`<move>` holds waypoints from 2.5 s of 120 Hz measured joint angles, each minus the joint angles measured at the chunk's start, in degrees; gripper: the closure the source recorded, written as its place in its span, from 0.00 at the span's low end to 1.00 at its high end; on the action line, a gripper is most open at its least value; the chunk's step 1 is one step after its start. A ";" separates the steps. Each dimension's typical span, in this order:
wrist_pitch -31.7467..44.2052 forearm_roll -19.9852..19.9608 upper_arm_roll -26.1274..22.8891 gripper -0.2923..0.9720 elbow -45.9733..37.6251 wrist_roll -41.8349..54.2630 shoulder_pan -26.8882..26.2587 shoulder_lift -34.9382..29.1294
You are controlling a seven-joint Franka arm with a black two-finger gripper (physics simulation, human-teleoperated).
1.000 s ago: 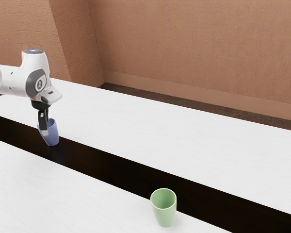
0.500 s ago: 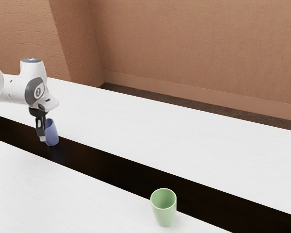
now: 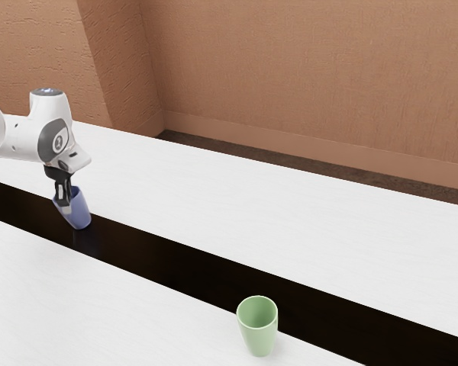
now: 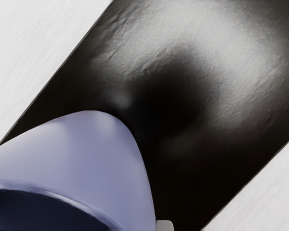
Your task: Place the left cup onto the right cup
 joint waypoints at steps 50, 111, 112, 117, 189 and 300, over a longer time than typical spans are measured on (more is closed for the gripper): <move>-0.06 0.79 -0.05 0.85 0.00 0.50 -1.01 -1.20; -2.51 4.08 0.13 0.85 0.31 0.45 -6.87 -6.07; -2.53 4.13 0.14 0.85 0.33 0.45 -7.00 -6.14; -2.63 4.45 0.16 0.85 0.70 0.41 -7.76 -6.36; -2.81 7.18 0.17 0.85 4.08 -1.81 -18.55 -7.66; -2.50 6.40 0.43 0.85 5.01 -7.98 -32.32 -8.08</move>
